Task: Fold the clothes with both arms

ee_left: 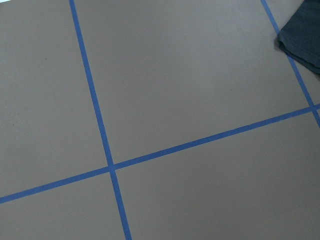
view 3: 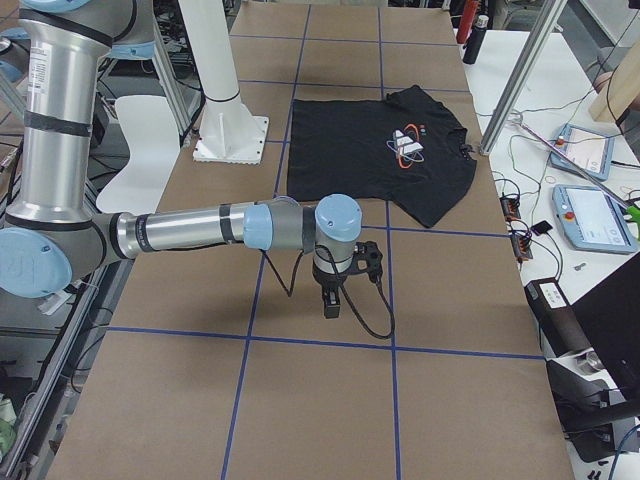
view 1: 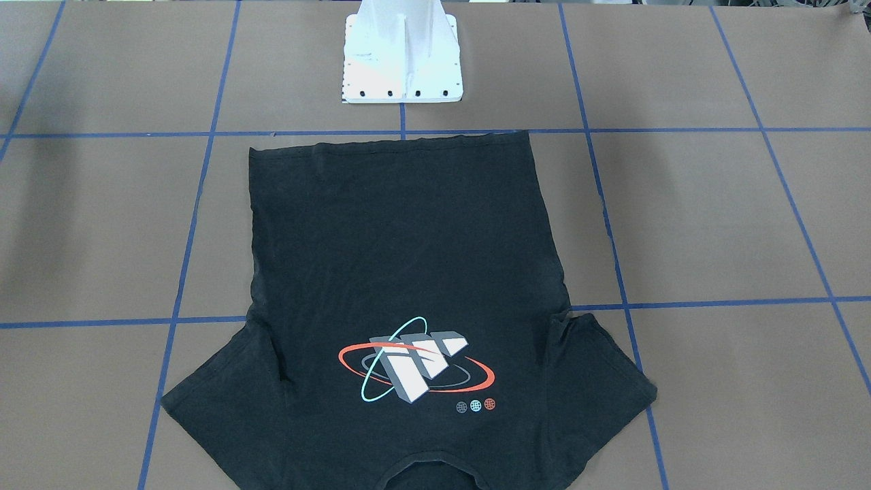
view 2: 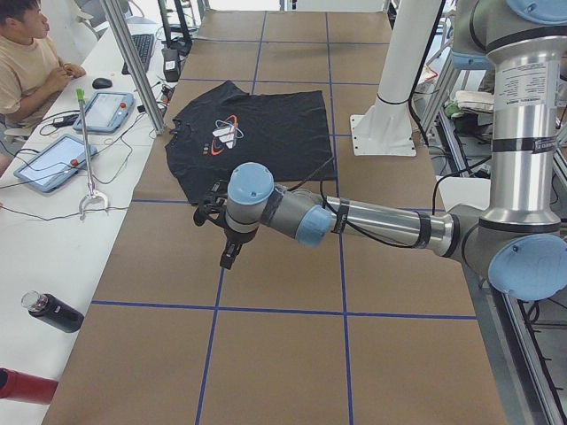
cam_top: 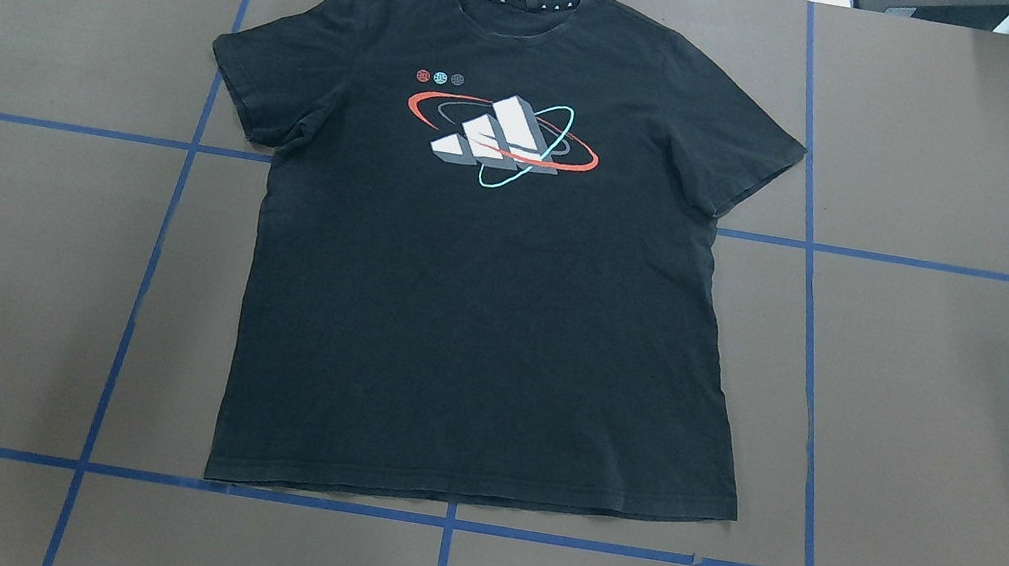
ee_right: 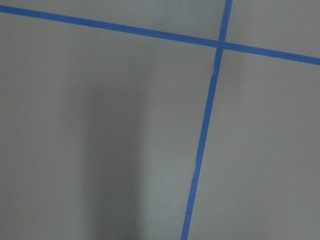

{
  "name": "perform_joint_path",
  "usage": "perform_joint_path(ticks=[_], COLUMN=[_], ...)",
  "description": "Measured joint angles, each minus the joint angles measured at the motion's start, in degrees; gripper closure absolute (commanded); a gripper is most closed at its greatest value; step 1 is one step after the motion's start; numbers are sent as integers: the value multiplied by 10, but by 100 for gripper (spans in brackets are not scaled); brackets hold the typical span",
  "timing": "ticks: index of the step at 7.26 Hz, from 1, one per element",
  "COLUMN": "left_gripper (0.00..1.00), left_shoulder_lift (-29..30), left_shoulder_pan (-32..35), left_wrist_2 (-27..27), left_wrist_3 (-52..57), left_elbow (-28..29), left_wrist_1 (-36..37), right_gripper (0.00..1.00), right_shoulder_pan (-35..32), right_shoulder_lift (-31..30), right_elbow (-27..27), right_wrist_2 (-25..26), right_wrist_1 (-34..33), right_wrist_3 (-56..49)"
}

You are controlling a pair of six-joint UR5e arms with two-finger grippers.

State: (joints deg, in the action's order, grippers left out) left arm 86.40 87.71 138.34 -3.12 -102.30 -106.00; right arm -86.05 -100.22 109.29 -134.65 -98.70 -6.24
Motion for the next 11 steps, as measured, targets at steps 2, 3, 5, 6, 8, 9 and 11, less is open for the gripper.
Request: perform_joint_path(ticks=[2,3,5,6,8,9,11], left_gripper=[0,0,0,0,0,0,0], left_shoulder_lift=[1,1,0,0,-1,-2,-3], left_shoulder_pan=[0,-1,-1,-1,-1,-1,-1], left_wrist_2=[0,0,0,0,0,0,0], left_wrist_3=[-1,-2,-1,-1,-1,-1,-1], left_elbow=[-4,-9,-14,-15,-14,-14,-14], left_wrist_1=[-1,-2,-3,-3,-3,-3,-4], right_gripper=[0,0,0,0,0,0,1], right_shoulder_pan=[0,0,0,6,19,21,47], right_shoulder_lift=[2,5,15,21,24,28,87], right_elbow=[3,3,5,2,-19,-35,-85], right_wrist_2=[0,0,-3,-9,-31,-62,-82], right_wrist_1=[0,1,1,6,59,88,111], right_wrist_3=[0,0,-1,-1,3,13,62])
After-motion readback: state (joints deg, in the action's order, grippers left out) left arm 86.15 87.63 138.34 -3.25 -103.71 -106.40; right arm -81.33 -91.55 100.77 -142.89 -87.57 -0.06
